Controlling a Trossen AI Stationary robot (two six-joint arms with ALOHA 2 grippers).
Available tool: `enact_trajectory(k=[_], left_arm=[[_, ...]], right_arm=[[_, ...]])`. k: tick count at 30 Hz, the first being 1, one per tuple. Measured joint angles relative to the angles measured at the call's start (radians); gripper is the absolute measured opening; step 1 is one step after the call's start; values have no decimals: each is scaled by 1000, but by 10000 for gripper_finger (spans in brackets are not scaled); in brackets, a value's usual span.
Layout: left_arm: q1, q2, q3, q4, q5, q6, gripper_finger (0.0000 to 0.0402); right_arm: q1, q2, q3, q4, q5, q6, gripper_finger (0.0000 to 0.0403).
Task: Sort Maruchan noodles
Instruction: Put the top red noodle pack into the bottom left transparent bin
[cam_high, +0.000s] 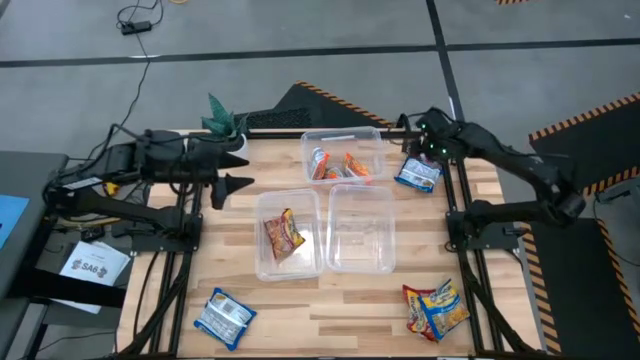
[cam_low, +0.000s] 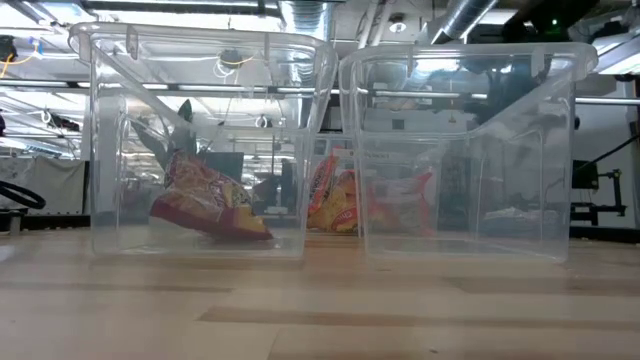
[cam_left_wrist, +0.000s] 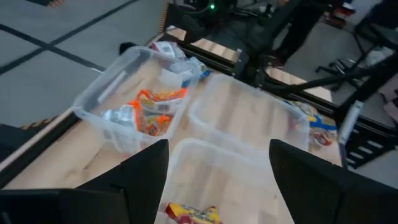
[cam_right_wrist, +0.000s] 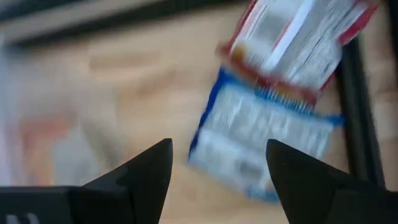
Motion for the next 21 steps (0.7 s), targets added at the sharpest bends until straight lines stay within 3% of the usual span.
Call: enact_trajectory(k=[9, 18, 21], left_arm=[[0, 20, -2, -1, -23, -18, 263], [0, 34, -2, 3, -50, -57, 263], [0, 35, -2, 4, -73, -72, 263]], right_arm=[[-111, 224, -3, 145, 160, 57, 281], [-77, 414, 10, 152, 348, 66, 280], [-73, 464, 11, 144, 365, 66, 272]])
